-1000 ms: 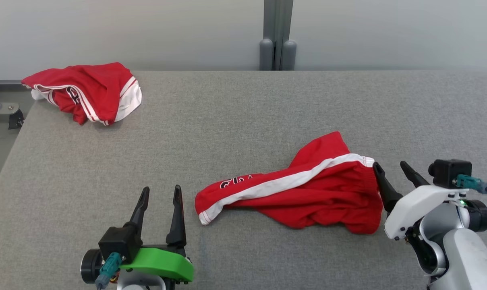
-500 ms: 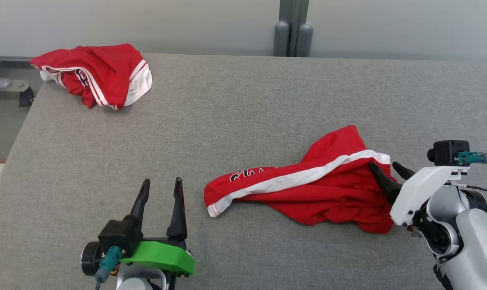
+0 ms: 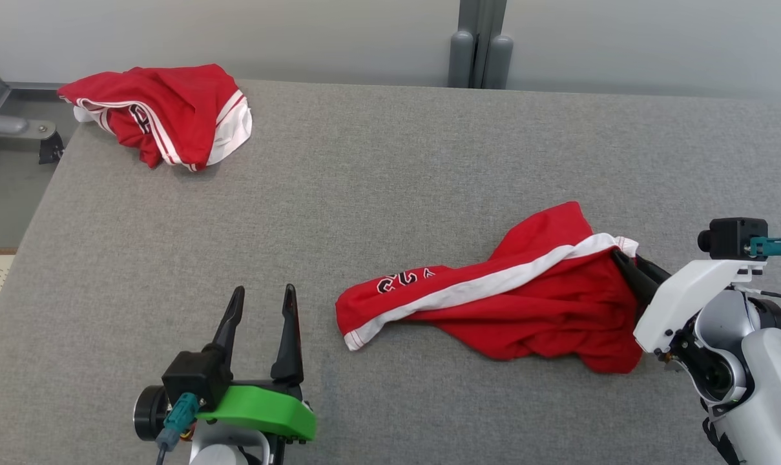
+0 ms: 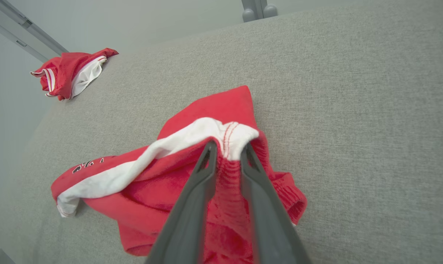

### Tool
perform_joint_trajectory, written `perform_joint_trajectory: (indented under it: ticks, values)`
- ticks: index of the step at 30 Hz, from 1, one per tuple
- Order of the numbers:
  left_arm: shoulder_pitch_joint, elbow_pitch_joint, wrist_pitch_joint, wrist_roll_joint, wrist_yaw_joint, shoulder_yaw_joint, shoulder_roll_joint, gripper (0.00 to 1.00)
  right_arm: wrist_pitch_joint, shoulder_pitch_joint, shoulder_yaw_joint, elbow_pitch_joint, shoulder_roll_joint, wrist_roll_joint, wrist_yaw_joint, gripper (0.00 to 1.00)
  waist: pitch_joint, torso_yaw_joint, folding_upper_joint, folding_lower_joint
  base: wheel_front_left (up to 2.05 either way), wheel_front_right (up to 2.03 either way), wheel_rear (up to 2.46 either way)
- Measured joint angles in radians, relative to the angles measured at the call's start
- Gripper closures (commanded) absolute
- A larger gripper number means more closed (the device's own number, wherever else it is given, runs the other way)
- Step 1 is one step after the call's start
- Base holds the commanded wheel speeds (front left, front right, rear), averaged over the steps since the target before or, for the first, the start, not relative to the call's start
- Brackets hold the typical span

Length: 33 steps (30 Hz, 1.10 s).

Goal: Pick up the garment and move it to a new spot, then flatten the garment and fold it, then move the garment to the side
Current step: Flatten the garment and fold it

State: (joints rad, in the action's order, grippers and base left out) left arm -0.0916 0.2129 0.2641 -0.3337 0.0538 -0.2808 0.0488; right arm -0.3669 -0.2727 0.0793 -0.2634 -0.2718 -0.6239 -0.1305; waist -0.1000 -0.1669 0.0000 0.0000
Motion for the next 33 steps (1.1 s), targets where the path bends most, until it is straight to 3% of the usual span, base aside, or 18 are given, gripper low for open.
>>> perform_joint_trajectory:
  ticks: [3, 8, 17, 30, 31, 33]
  values:
    - [0.0, 0.006, 0.0, 0.0, -0.002, -0.006, 0.0, 0.0, 0.021, 0.0, 0.008, -0.002, 0.0, -0.006, 0.0, 1.0, 0.001, 0.006, 0.0, 0.0, 0.0, 0.0, 0.0]
    - [0.002, 0.035, 0.0, -0.013, -0.02, -0.033, 0.0, 0.0, 0.058, -0.001, 0.025, 0.001, 0.0, -0.007, 0.0, 1.0, 0.006, 0.011, 0.0, 0.0, 0.0, 0.0, 0.0]
    - [-0.005, 0.266, -0.039, -0.14, -0.08, -0.177, 0.0, 0.0, 0.088, 0.04, 0.047, 0.023, 0.0, -0.01, 0.0, 1.0, 0.017, 0.03, 0.0, 0.0, 0.0, 0.0, 0.0]
    - [-0.181, 0.48, -0.016, -0.307, -0.071, -0.316, -0.001, 0.0, 0.106, 0.014, 0.075, 0.009, 0.016, -0.016, 0.0, 1.0, -0.004, 0.071, 0.0, 0.0, 0.0, 0.0, 0.0]
    - [-0.188, 0.487, -0.015, -0.317, -0.071, -0.322, -0.001, 0.03, 0.106, 0.013, 0.077, 0.007, 0.018, -0.016, 0.0, 1.0, -0.006, 0.074, 0.0, 0.0, 0.0, 0.0, 0.0]
    - [-0.199, 0.499, -0.008, -0.345, -0.072, -0.336, -0.001, 0.42, 0.114, 0.01, 0.08, 0.003, 0.02, -0.017, 0.0, 1.0, -0.011, 0.079, 0.0, 0.0, 0.0, 0.0, 0.0]
